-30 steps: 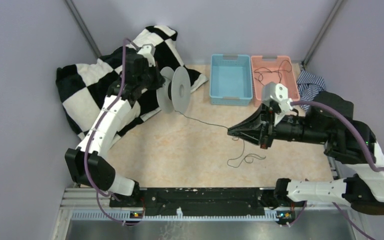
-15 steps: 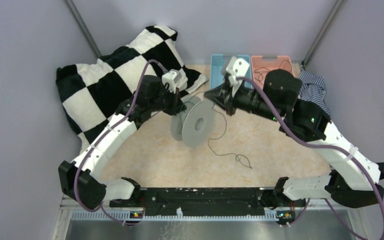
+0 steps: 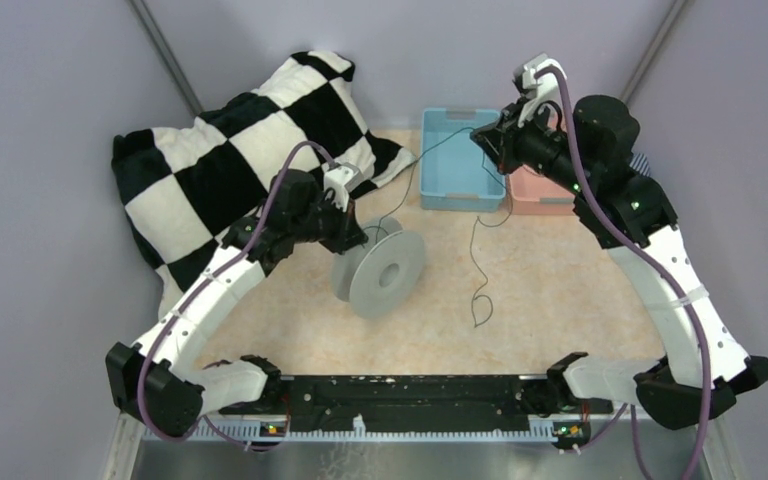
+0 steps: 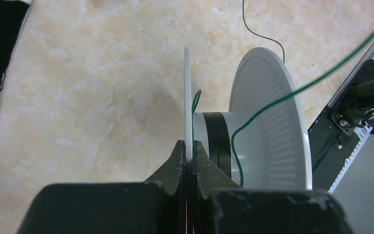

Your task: Wrap the cables

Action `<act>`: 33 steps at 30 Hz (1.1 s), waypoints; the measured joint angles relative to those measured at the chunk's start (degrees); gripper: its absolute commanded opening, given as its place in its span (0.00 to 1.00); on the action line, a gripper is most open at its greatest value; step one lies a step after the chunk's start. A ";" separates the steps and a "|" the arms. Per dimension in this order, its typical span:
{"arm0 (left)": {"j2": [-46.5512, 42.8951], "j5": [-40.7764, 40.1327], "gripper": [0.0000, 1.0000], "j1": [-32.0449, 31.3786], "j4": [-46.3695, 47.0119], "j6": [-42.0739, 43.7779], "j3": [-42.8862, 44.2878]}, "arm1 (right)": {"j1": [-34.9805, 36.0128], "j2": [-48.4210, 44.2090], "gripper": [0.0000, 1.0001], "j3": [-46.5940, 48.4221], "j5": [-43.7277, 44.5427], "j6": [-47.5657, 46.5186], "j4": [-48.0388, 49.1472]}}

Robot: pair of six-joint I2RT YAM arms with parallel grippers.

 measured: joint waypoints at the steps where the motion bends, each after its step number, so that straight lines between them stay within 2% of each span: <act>1: -0.07 -0.20 0.00 0.00 -0.24 0.15 -0.15 | -1.38 -0.07 0.00 -0.81 -0.35 0.81 0.20; 19: -3.50 -2.05 0.00 1.81 -3.34 6.64 -0.31 | -18.27 -6.25 0.00 -17.03 -3.98 8.96 0.94; 26: -6.71 4.20 0.00 3.43 -3.41 7.43 0.26 | -19.56 -7.34 0.00 -23.54 -2.69 10.54 0.59; 33: -6.84 11.39 0.00 3.93 -3.74 7.87 4.87 | -20.02 -7.39 0.00 -30.49 -0.33 11.78 -0.07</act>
